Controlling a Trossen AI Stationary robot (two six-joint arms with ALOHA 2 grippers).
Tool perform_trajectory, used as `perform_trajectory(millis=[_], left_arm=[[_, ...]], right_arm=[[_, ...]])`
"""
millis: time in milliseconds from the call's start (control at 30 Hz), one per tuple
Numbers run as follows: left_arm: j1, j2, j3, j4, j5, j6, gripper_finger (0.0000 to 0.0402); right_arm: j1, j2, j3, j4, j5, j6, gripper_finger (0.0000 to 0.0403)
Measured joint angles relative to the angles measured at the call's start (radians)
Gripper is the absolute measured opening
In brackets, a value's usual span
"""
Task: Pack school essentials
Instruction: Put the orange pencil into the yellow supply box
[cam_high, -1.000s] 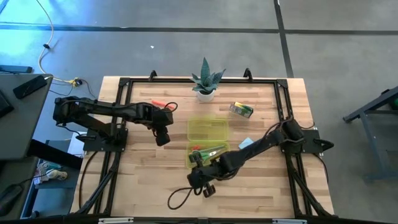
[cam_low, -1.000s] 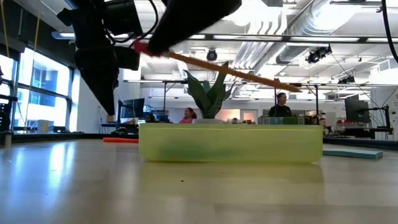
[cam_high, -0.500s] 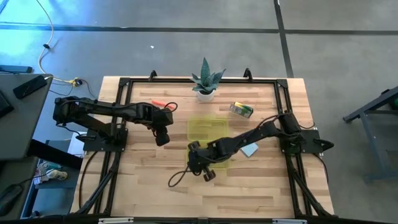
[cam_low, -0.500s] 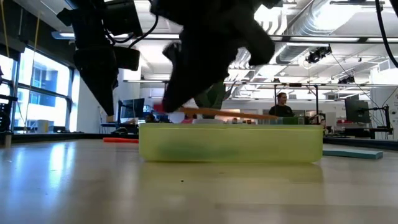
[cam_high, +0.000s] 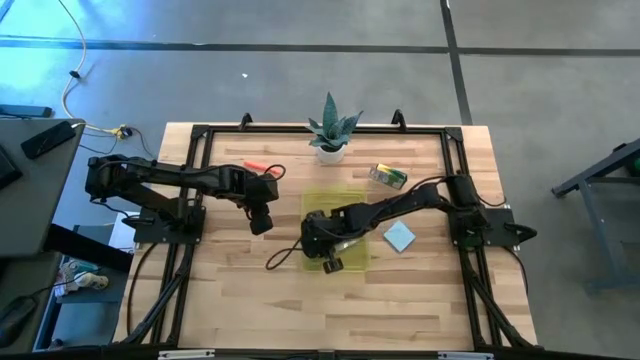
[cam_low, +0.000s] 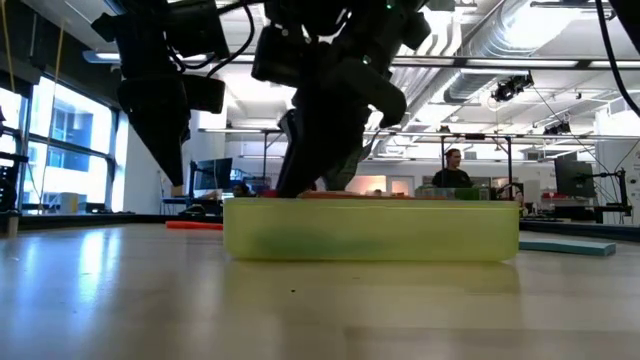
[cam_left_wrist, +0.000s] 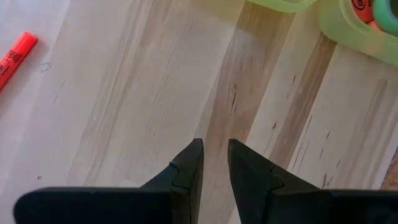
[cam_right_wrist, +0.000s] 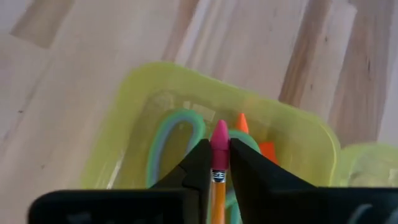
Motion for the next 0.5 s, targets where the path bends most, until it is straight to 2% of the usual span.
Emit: perform_trajectory(millis=[267, 500], left_arm=[[0.000, 0.000, 0.000, 0.000, 0.000, 0.000, 0.0064], [0.000, 0.000, 0.000, -0.001, -0.086, 0.000, 0.0064]], right_arm=[[-0.013, 0.000, 0.000, -0.001, -0.006, 0.017, 0.0122], [-0.039, -0.021, 0.000, -0.020, -0.002, 0.015, 0.0141]])
